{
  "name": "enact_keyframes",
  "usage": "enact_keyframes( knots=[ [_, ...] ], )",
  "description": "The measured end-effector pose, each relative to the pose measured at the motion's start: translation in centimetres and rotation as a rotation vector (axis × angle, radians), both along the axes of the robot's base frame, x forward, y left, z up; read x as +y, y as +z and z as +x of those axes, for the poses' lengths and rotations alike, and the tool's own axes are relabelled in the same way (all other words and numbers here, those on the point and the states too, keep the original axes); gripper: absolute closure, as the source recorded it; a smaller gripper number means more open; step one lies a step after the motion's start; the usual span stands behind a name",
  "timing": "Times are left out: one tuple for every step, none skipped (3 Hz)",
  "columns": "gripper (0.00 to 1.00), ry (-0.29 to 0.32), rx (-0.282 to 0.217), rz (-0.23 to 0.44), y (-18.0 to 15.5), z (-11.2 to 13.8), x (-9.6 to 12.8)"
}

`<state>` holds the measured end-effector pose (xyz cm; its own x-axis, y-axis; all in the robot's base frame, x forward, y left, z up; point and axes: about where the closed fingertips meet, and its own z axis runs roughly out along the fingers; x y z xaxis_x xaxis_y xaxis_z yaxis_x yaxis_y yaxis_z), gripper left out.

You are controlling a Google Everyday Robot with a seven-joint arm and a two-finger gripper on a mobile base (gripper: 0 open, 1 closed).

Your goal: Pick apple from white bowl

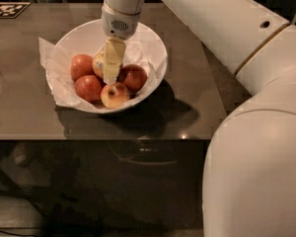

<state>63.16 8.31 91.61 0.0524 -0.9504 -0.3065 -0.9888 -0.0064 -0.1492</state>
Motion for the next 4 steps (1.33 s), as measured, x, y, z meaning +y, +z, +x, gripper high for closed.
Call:
enact_keyframes(
  knots=[
    [0.19, 0.0, 0.0, 0.0, 0.0, 0.0, 0.0],
    [0.43, 0.0, 0.0, 0.0, 0.0, 0.0, 0.0],
    [0.66, 0.0, 0.0, 0.0, 0.0, 0.0, 0.0],
    [0.88, 0.0, 0.0, 0.0, 0.0, 0.0, 0.0]
  ],
)
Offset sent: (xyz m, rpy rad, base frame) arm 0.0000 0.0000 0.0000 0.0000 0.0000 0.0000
